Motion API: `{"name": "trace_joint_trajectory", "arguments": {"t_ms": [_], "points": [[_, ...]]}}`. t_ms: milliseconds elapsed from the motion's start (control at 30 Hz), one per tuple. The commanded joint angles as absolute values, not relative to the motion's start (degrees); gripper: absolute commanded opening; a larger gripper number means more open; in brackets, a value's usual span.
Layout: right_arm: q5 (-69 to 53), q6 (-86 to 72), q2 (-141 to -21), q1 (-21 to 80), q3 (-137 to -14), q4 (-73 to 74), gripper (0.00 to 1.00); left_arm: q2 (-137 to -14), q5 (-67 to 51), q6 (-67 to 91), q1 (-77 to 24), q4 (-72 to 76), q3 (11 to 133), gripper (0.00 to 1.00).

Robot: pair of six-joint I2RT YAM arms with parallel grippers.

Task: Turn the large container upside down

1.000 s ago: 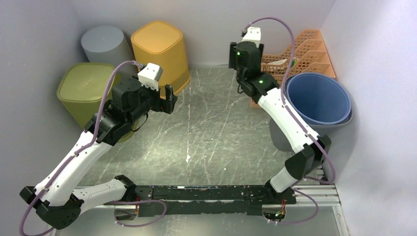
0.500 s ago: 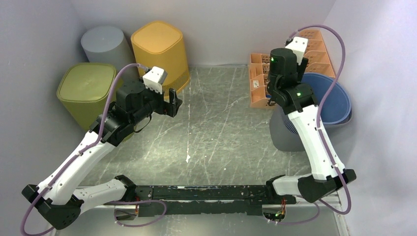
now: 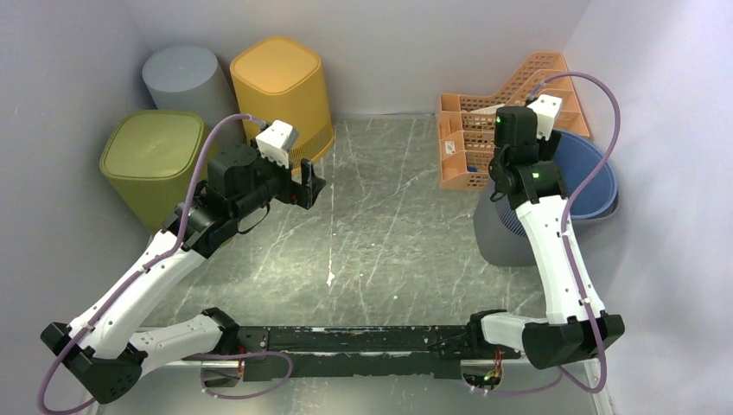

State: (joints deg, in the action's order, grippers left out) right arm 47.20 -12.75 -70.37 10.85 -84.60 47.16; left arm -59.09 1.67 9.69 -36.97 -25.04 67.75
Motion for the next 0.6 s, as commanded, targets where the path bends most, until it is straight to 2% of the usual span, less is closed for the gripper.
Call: {"name": "trace_joint_trajectory", "arguments": {"t_ms": [0, 333, 567], "points": [[42.6, -11.61, -70.55, 8.69, -83.48, 43.21, 0.55, -58.46, -0.36, 10.71, -37.35, -22.36, 67.19, 0.99], [37.16, -12.83, -67.77, 7.73, -84.79, 41.25, 0.53, -58.63, 0.27, 10.24, -37.3, -23.3, 67.42, 0.99], [35.48, -13.32, -70.76, 7.02, -81.51, 39.27, 0.53, -58.75, 0.27, 10.26, -37.35, -23.16, 66.68, 0.99]]}}
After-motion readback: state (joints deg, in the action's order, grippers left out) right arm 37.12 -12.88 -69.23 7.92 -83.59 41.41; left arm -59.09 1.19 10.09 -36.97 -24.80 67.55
